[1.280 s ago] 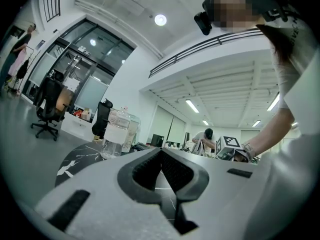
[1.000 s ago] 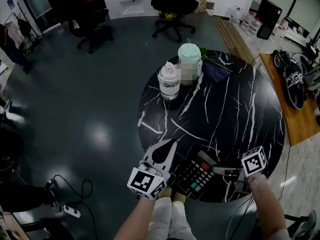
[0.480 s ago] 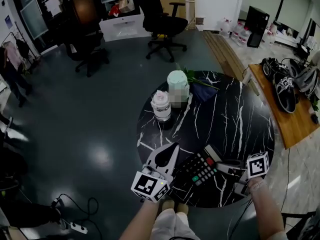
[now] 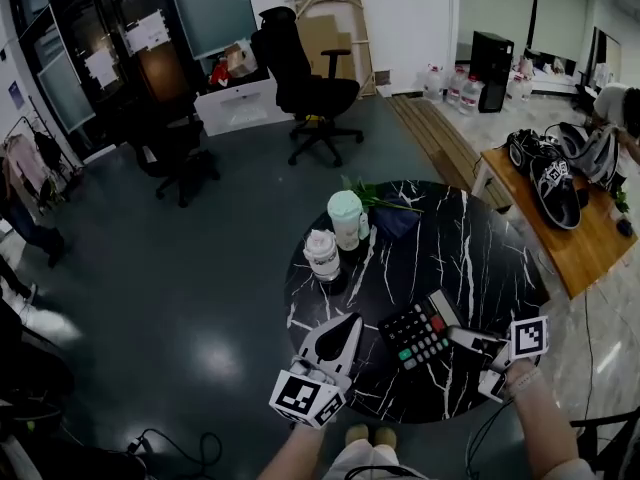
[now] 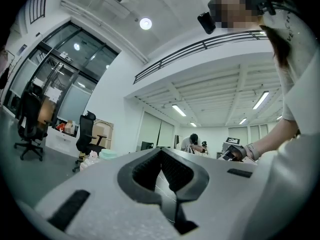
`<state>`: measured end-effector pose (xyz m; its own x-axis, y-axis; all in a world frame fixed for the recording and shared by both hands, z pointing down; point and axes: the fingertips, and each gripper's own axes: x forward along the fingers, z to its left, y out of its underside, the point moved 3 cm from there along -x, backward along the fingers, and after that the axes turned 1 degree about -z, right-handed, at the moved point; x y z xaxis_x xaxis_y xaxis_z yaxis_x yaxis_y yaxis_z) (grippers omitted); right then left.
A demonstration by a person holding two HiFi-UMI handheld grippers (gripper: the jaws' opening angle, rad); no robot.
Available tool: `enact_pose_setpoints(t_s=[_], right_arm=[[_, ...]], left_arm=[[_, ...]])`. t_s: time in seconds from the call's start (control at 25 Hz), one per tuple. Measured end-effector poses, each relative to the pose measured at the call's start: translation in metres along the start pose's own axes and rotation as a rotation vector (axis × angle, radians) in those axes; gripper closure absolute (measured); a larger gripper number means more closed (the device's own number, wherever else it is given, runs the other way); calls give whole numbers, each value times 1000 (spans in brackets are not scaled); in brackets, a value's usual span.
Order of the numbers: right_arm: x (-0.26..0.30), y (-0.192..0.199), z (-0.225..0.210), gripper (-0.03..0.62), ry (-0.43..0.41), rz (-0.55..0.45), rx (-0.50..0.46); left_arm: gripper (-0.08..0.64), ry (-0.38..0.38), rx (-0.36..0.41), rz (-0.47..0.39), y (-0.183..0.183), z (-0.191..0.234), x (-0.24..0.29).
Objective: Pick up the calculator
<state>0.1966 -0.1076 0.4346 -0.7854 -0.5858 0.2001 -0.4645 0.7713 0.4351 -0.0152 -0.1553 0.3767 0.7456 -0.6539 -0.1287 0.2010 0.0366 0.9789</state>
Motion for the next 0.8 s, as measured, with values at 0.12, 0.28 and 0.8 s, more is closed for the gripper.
enact_pose_setpoints(t_s=[0.12,0.28,0.8], right_arm=[[-12,-10,21,518,-13,-51,-9],[-22,-19,43,518,-8,-113,-47],[-14,-14,68,518,2,-231,-56]], left_arm=[[555,-2,24,-5,-16,-3,-1],[555,-27,51,-42,-34,-2,2],[555,1,-12,-98,-39,-17,27]])
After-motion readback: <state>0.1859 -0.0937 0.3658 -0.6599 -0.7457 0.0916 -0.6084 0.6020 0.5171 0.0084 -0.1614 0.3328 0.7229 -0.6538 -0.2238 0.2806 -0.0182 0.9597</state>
